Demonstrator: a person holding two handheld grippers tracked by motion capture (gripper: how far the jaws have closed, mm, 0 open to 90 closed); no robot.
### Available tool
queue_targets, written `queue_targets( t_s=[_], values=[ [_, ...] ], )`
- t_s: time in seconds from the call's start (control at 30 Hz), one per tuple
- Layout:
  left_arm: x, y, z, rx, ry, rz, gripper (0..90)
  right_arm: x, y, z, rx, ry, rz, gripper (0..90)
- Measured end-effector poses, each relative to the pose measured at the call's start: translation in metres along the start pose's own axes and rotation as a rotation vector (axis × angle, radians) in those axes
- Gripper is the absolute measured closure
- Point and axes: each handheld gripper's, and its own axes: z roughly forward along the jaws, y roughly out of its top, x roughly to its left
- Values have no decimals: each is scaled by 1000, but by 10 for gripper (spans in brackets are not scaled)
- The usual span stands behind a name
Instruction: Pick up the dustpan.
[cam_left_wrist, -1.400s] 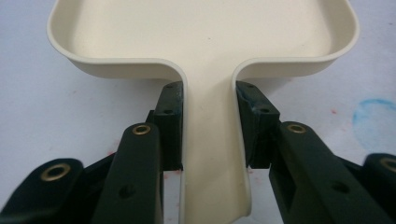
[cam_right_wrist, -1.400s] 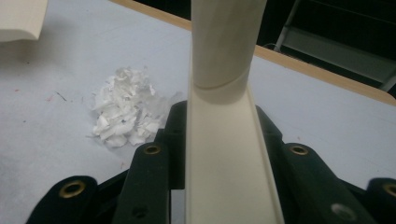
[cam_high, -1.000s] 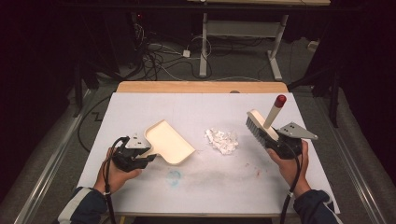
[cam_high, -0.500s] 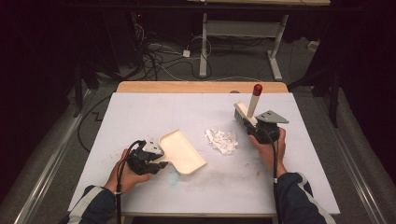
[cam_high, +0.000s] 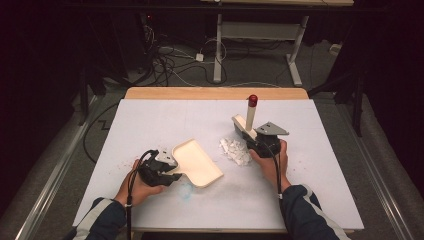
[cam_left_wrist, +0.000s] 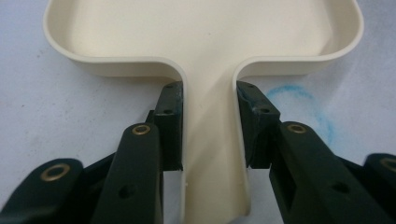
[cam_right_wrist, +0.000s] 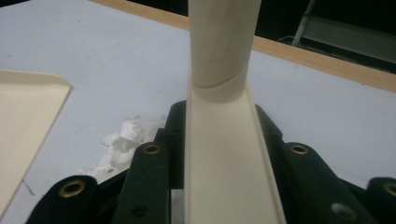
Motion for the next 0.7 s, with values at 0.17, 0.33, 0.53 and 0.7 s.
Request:
queue_targets(
  t_s=[0.17, 0.33, 0.53, 0.7],
  values=[
    [-1, 9, 6, 0, -15, 9, 641, 7, -2, 1, -6, 24, -1, 675],
    [-4, 18, 11, 4, -26, 16, 641, 13, -3, 0, -20, 53, 1, 675],
    [-8, 26, 15, 9, -34, 21, 641, 23, -3, 1, -30, 94, 2, 675],
    [-11, 32, 19, 14, -40, 26, 641, 35, -3, 1, -34, 137, 3, 676]
  ],
)
